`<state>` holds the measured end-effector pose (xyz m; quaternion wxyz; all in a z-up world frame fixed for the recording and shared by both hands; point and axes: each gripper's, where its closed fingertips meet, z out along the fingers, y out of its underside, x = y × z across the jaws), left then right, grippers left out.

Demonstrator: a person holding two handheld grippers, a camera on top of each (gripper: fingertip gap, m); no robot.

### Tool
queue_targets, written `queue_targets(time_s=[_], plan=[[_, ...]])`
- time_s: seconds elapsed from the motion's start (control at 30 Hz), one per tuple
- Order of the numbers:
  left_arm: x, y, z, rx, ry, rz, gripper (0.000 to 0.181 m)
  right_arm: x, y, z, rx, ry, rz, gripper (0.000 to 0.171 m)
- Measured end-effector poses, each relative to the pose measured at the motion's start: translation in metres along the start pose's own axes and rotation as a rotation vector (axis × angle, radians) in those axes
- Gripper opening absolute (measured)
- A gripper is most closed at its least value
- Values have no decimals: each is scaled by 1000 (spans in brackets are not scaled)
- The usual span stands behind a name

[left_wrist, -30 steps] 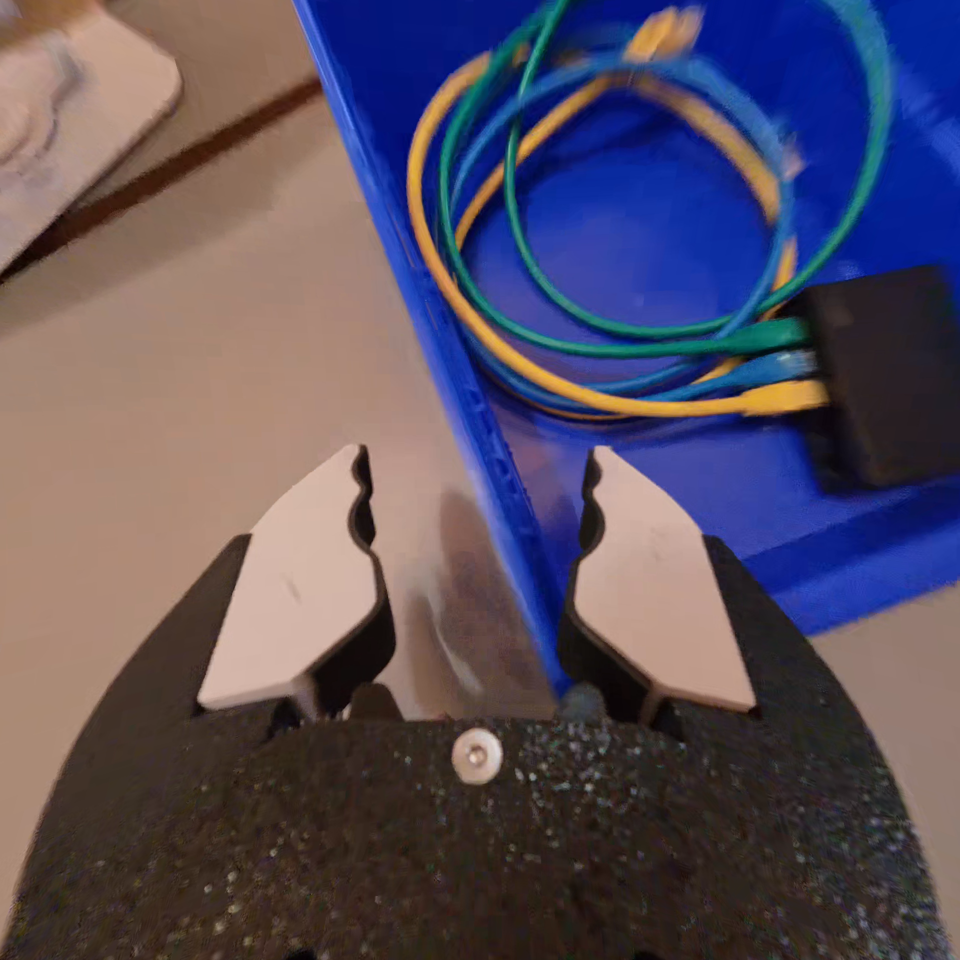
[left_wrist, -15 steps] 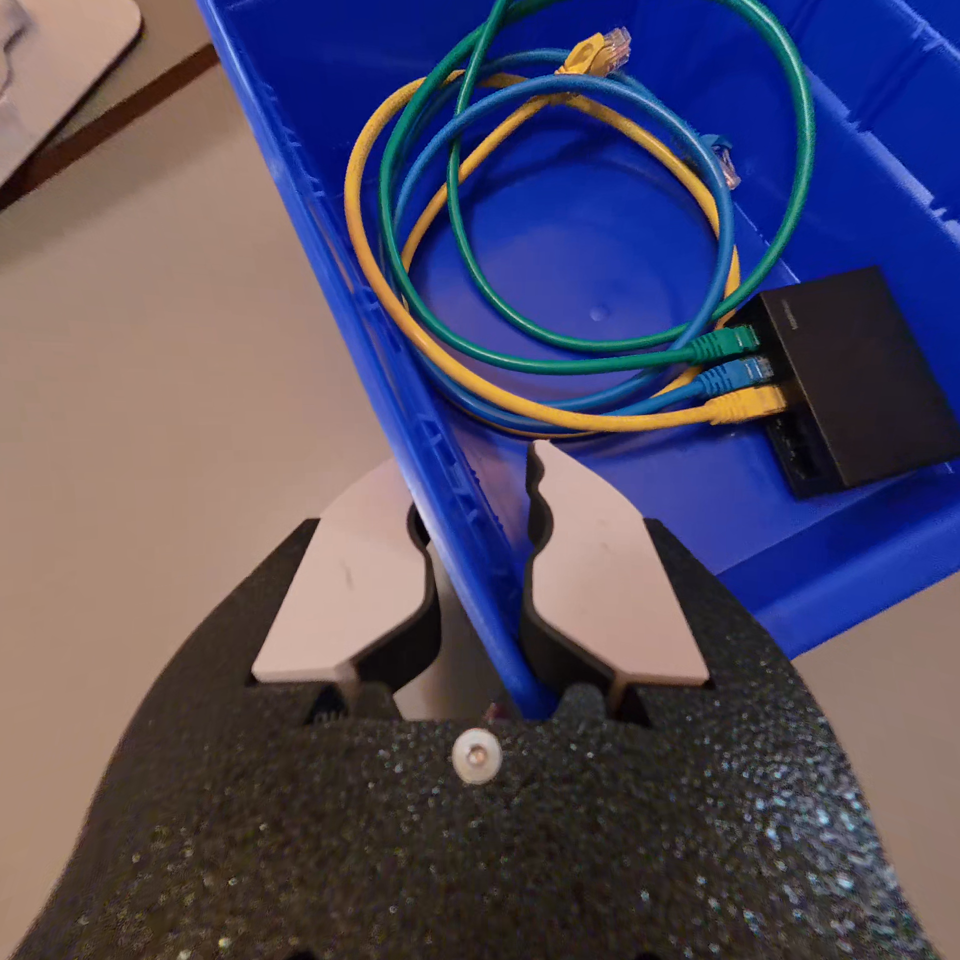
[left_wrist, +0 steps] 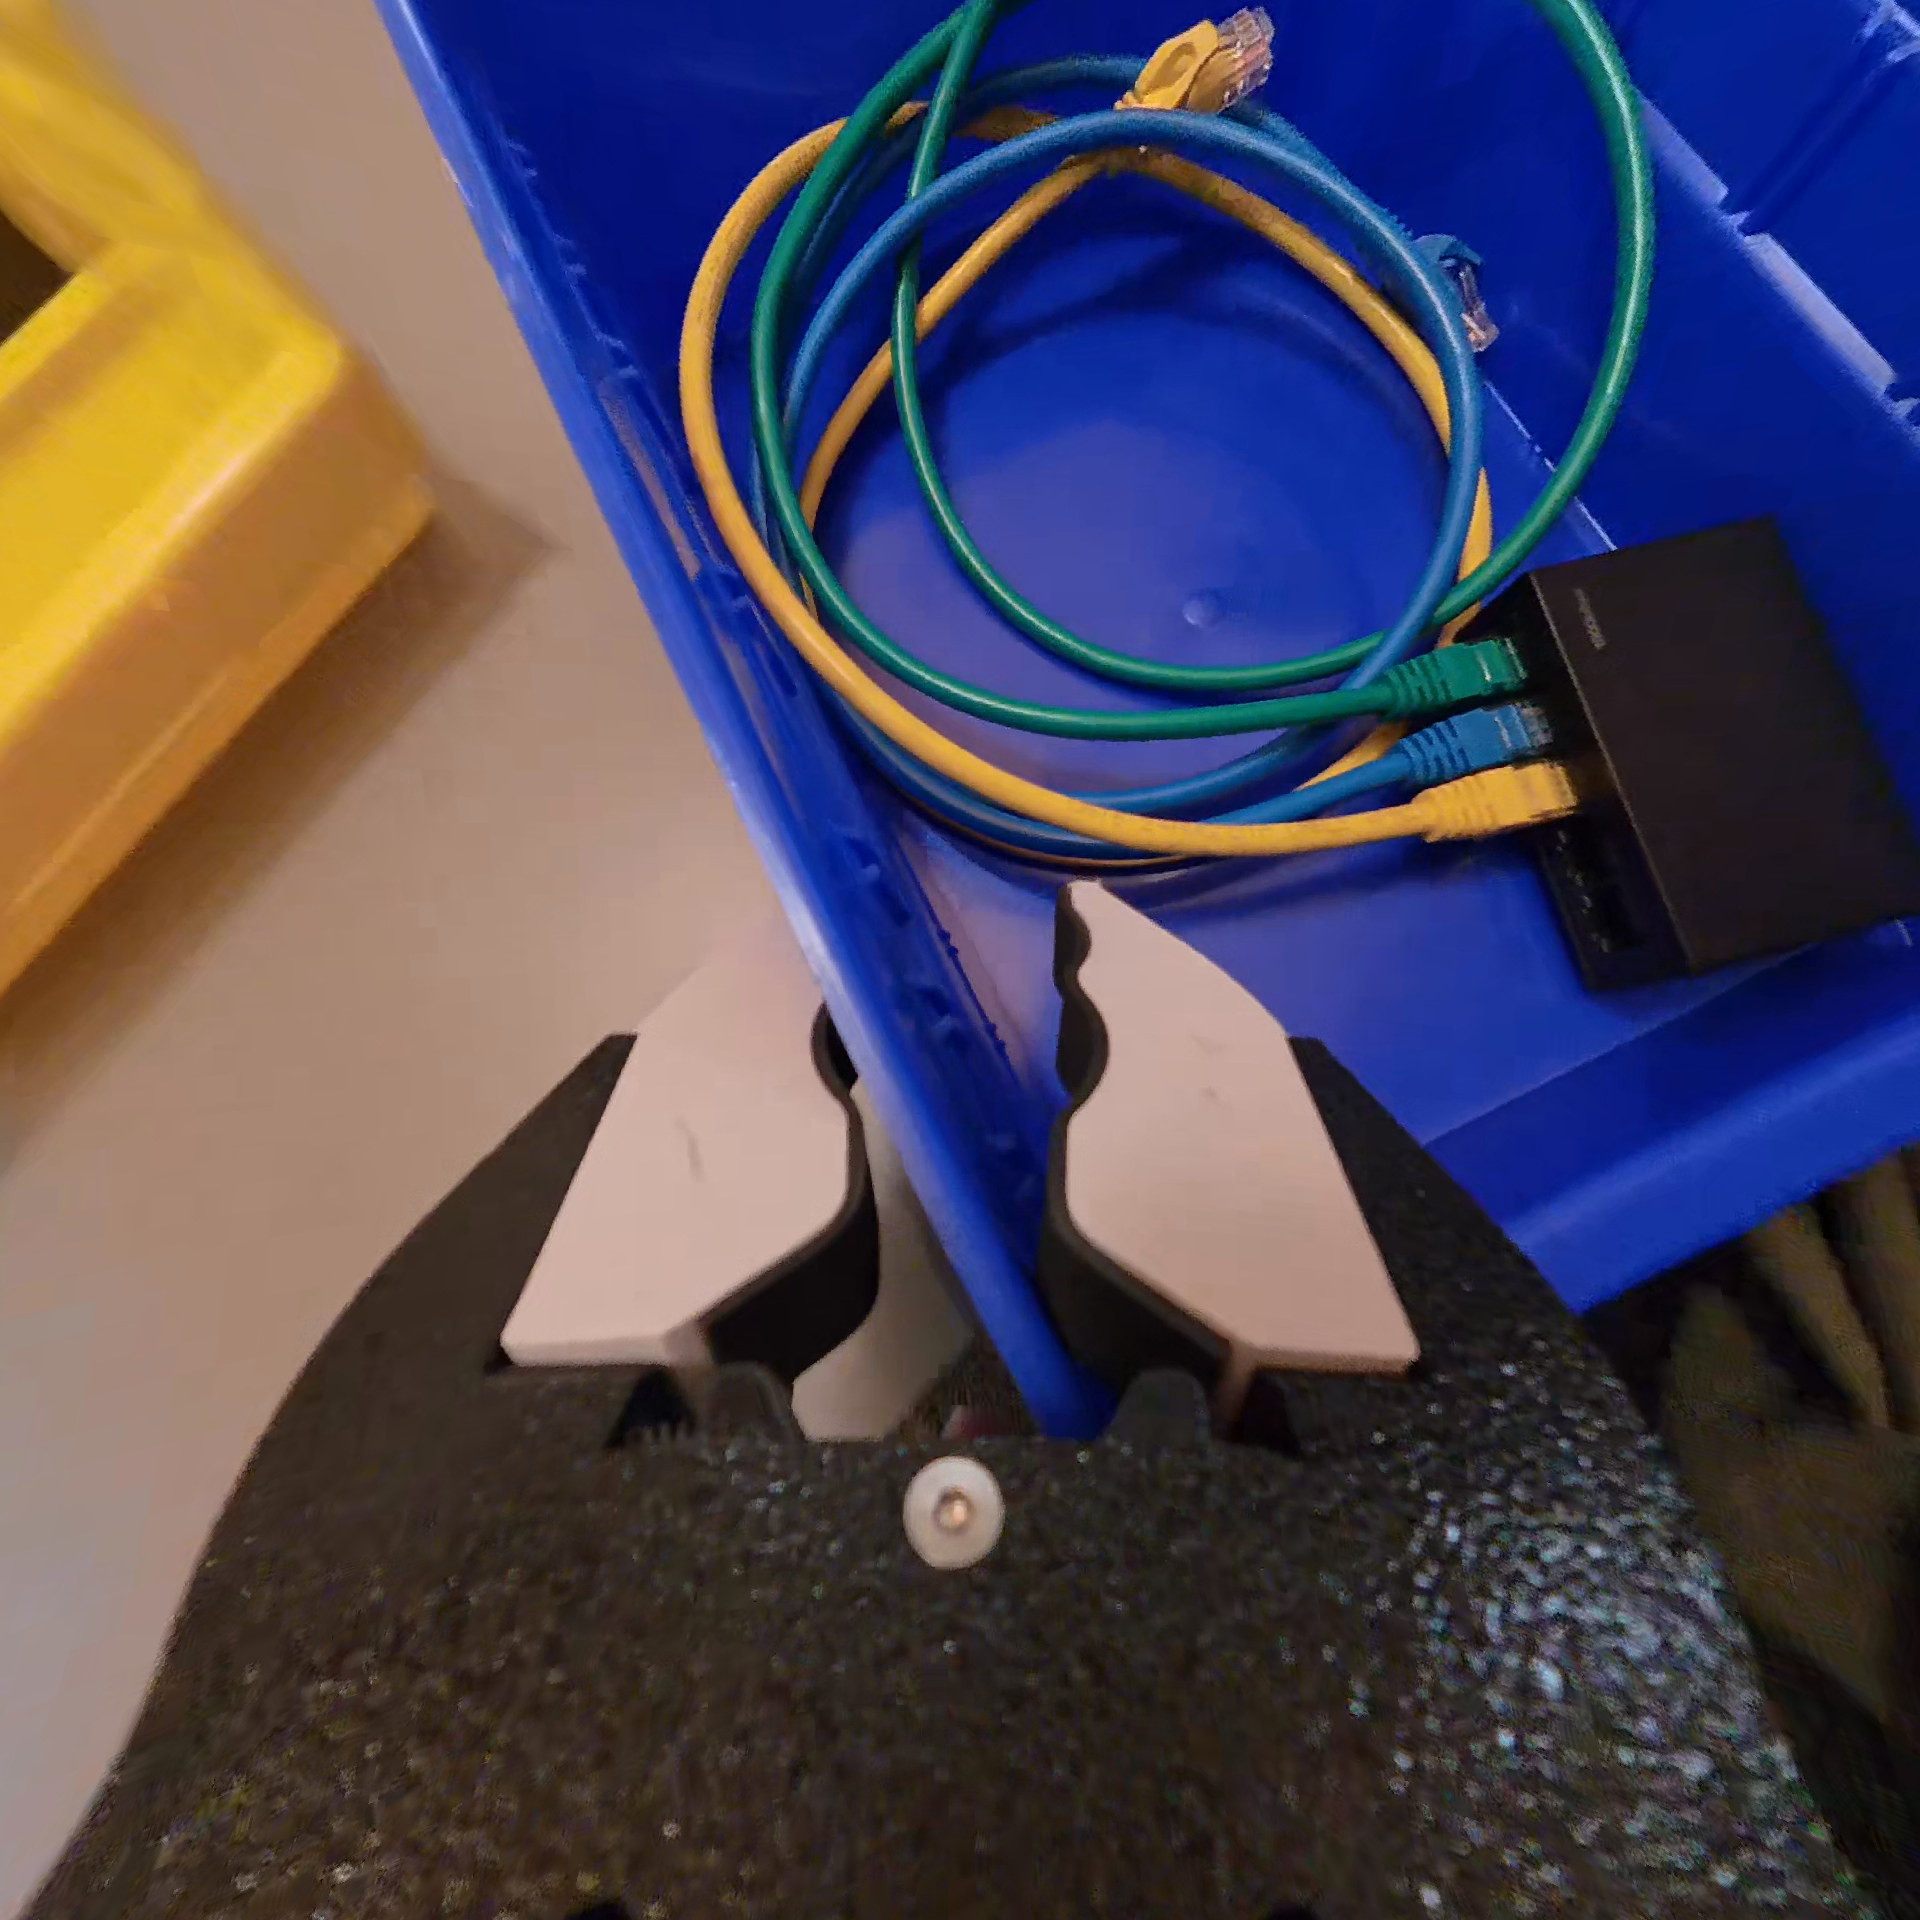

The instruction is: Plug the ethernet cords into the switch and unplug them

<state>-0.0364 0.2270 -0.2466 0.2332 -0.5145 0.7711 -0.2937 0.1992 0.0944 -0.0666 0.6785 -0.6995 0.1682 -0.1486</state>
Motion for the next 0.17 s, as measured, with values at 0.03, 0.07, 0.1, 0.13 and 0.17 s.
queue_targets(time_s=[0.03, 0.07, 0.1, 0.13, 0.17], plan=[[-5, 15, -14, -4, -15, -13, 33, -20, 5, 26, -35, -49, 20, 107], [-11, 29, -28, -7, -28, -32, 33, -38, 13, 53, -77, -88, 40, 107], [-15, 44, -42, -14, -41, -54, 33, -54, 23, 78, -117, -107, 63, 108], [-19, 60, -55, -24, -58, -77, 32, -66, 31, 102, -149, -107, 78, 108], [-23, 75, -68, -34, -73, -112, 32, -76, 39, 125, -171, -93, 63, 108]])
